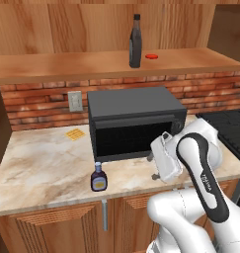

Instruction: Pick the syrup bottle and condiment bottle from the counter and place them in the cabinet.

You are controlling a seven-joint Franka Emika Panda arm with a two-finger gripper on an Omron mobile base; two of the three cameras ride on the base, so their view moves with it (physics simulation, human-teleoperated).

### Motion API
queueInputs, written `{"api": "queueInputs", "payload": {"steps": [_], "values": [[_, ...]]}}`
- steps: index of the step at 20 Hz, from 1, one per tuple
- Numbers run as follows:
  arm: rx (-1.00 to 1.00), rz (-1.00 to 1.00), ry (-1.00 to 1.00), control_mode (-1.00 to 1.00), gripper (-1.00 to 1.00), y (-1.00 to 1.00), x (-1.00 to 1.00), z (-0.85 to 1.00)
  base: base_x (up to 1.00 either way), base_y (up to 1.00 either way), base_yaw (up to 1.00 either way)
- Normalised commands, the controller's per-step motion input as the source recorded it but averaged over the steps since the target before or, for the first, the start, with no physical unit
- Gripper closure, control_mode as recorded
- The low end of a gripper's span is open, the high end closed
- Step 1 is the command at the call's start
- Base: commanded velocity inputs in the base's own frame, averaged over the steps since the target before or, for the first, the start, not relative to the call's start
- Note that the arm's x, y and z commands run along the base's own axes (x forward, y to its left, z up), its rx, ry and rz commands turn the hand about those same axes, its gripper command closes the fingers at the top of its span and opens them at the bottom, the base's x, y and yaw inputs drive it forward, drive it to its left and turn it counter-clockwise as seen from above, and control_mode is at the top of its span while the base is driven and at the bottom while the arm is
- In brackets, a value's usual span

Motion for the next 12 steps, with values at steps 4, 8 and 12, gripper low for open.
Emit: {"api": "queueInputs", "payload": {"steps": [4, 8, 12], "values": [[0.03, 0.20, 0.00, -1.00, -1.00, 0.04, 0.00, -0.18, 0.00, 0.00, 0.00], [0.06, 0.17, 0.00, -1.00, -1.00, 0.14, 0.03, -0.15, 0.00, 0.00, 0.00], [0.00, 0.10, 0.00, -1.00, -1.00, 0.28, 0.01, -0.07, 0.00, 0.00, 0.00]]}}
